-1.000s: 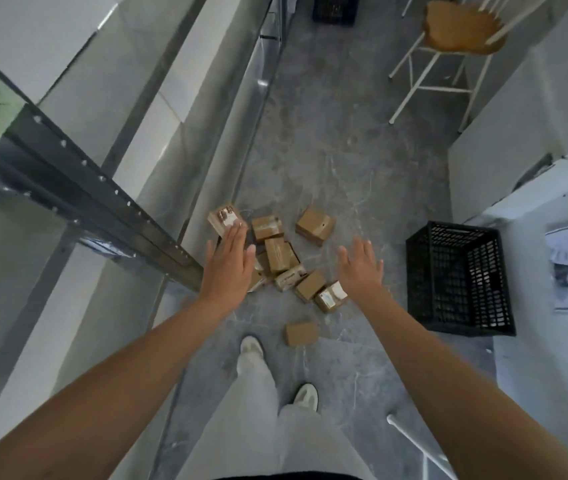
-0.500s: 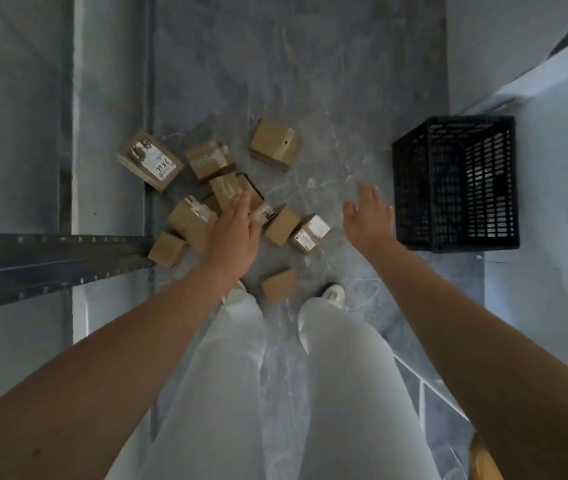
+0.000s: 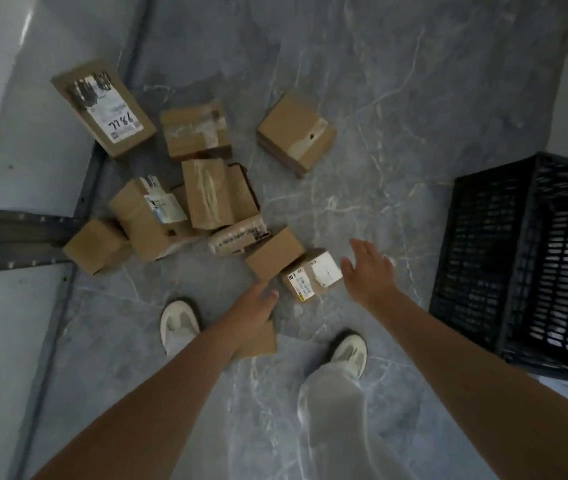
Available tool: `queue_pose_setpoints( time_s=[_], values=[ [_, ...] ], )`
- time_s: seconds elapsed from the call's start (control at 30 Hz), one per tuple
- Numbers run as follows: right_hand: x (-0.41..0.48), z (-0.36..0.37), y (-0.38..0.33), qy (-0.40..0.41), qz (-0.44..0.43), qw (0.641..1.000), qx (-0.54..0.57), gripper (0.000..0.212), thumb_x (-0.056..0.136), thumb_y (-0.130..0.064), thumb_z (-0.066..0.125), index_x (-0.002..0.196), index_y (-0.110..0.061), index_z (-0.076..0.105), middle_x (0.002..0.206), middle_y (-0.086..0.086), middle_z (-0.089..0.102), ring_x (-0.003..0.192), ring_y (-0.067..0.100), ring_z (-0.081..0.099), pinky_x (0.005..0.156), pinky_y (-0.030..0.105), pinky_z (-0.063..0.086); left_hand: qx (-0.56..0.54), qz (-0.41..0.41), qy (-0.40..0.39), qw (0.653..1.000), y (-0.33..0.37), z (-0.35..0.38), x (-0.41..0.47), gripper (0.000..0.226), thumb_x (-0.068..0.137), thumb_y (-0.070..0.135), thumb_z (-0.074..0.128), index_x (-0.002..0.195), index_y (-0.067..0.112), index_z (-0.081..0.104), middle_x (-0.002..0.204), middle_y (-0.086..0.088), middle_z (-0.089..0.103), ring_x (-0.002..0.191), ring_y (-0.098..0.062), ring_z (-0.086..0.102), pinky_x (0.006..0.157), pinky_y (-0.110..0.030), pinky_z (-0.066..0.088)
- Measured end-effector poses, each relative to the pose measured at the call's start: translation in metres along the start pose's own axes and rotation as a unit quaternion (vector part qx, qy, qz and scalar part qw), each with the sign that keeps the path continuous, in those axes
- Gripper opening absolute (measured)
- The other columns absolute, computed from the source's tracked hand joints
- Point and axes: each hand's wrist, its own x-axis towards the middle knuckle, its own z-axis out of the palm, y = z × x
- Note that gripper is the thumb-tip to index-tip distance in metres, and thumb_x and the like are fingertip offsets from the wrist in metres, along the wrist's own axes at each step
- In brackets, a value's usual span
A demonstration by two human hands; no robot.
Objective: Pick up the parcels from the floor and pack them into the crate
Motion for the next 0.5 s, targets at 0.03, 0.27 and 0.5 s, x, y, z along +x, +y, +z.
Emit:
queue_pose_setpoints(
  time_s=[0.03, 0.27, 0.5],
  values=[
    [0.020, 0.015, 0.007, -0.001, 0.005, 1.000, 0.005, 0.054, 0.104, -0.031, 0.033, 0.153, -0.013, 0.021, 0.160, 0.007, 0.022, 0.149, 0.022, 0.019, 0.120, 0.048, 0.017, -0.016, -0.010, -0.004, 1.000, -0.007, 0.010, 0.017, 0.041, 0.102, 0.037, 0.040, 0.142, 0.028, 0.038, 0.138, 0.008, 0.041, 0.132, -0.018, 0.040, 0.097, -0.026, 0.027],
    [0.115, 0.117, 0.042, -0.069, 0.071, 0.986, 0.137, 0.055, 0.104, -0.040, 0.032, 0.148, -0.007, 0.035, 0.152, 0.017, 0.036, 0.136, 0.034, 0.042, 0.113, 0.044, 0.034, -0.179, -0.104, -0.016, 0.978, -0.039, 0.078, 0.129, 0.009, 0.099, 0.012, 0.047, 0.105, 0.017, 0.053, 0.108, -0.004, 0.054, 0.095, -0.017, 0.051, 0.080, -0.026, 0.040],
    [0.108, 0.113, 0.057, -0.084, 0.059, 0.973, 0.205, 0.061, 0.103, -0.051, 0.019, 0.123, -0.009, 0.059, 0.116, 0.013, 0.066, 0.103, 0.029, 0.062, 0.084, 0.032, 0.044, -0.217, -0.104, -0.024, 0.970, -0.024, 0.097, 0.138, 0.043, 0.096, 0.015, 0.052, 0.139, 0.016, 0.049, 0.138, -0.002, 0.054, 0.126, -0.023, 0.049, 0.093, -0.031, 0.038]
  ],
)
